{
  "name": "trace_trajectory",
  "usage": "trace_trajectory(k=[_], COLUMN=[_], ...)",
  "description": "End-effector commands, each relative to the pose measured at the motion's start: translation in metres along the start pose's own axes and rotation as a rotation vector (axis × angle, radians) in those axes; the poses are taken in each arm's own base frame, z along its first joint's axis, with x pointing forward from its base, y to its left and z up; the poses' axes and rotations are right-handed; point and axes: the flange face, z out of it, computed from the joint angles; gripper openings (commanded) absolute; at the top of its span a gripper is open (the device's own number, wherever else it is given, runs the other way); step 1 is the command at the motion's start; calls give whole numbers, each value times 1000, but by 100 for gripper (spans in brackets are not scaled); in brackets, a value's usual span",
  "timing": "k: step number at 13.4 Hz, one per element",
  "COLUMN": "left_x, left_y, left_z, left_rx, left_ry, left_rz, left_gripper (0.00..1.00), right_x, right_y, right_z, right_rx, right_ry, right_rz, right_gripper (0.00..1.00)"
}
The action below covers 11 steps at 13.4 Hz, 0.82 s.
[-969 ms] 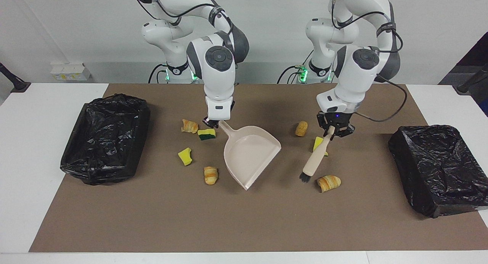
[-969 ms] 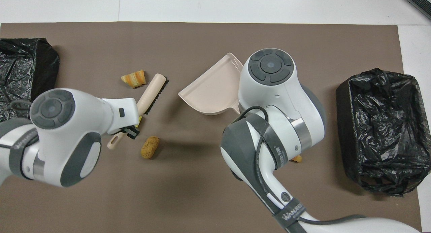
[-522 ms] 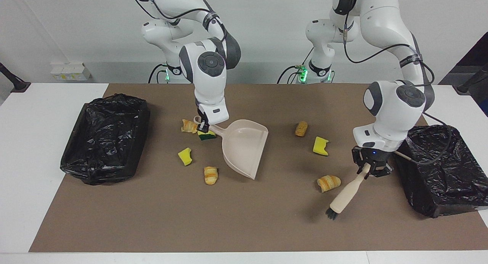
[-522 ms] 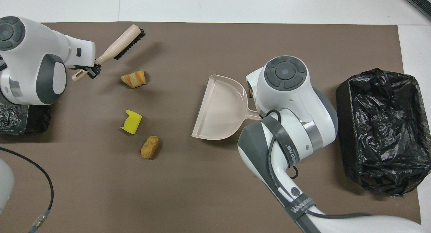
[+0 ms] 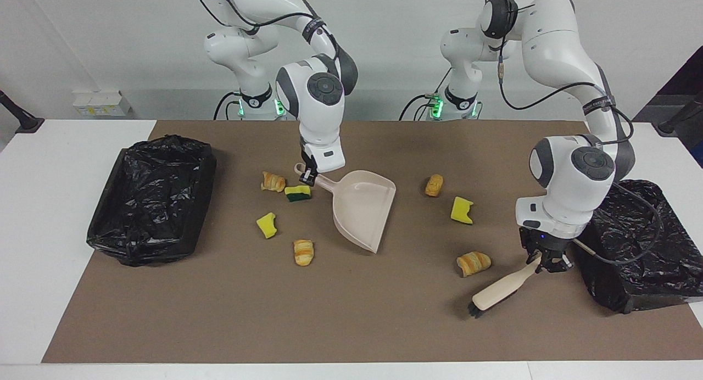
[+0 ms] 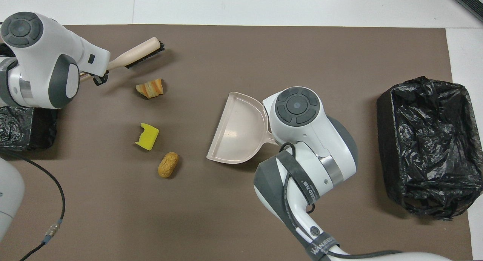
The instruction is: Sweep and dump trash in bin
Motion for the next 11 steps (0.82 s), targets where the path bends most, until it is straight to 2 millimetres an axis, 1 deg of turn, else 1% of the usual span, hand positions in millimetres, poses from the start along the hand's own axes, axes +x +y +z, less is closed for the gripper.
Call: trace_trajectory(k=[1, 3, 5, 6, 7, 8, 9, 10, 11], left_x=[-13, -26, -37, -32, -31, -24, -21, -17, -6], left_y=[26, 57, 90, 108, 122, 134, 142, 150, 161], left_z=[-4, 0, -2, -7, -9, -15, -19, -28, -38], left_rx=[-61, -108, -153, -164, -181, -199, -225, -238, -240], left_ry=[-51, -73, -94, -101, -114, -132, -157, -172, -185], left_rz=[73, 77, 81, 95, 75, 52, 31, 20, 7], left_gripper=[0, 0, 0, 0, 0, 0, 0, 0, 0], right_x=[-6, -1, 5, 5, 5, 5, 5, 5, 5], right_y=[-3, -6, -10, -11, -11, -10, -10, -10, -10], right_z=[4, 12, 14, 14, 14, 14, 14, 14, 14], right_rx=[1, 0, -4, -4, -4, -4, -5, -5, -7], right_ry=[5, 3, 5, 5, 5, 5, 4, 4, 5], right_rz=[-7, -38, -39, -40, -42, -40, -44, -50, -52], right_gripper=[0, 0, 0, 0, 0, 0, 0, 0, 0])
